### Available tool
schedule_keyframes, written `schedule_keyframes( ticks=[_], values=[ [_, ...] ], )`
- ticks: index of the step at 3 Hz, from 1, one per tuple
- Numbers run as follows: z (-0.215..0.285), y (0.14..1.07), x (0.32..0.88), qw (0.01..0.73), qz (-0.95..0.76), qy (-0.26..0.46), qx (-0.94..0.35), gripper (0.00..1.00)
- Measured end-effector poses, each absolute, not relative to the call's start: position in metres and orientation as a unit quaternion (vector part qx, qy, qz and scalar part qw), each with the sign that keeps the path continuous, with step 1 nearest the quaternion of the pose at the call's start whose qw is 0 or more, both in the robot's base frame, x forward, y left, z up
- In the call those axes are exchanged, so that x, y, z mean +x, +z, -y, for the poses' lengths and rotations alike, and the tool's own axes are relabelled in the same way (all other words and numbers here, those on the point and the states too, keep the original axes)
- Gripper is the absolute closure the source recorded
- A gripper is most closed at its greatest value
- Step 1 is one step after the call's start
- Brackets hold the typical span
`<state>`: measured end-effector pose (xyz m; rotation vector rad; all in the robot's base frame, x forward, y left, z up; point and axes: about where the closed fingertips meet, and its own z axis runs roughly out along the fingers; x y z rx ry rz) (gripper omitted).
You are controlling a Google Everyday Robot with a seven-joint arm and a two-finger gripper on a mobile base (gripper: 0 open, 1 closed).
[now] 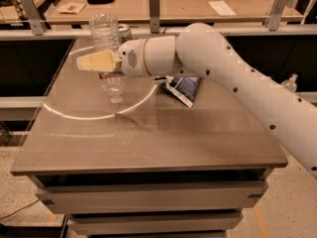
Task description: Knock water bottle over
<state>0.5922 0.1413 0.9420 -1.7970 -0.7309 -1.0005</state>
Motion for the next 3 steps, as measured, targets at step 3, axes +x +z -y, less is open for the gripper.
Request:
schedule_keyframes(
  ticks=[3],
  values=[
    [-0.143,0.901,0.584,0.461,0.332,-0.408,-0.715,0.81]
  ],
)
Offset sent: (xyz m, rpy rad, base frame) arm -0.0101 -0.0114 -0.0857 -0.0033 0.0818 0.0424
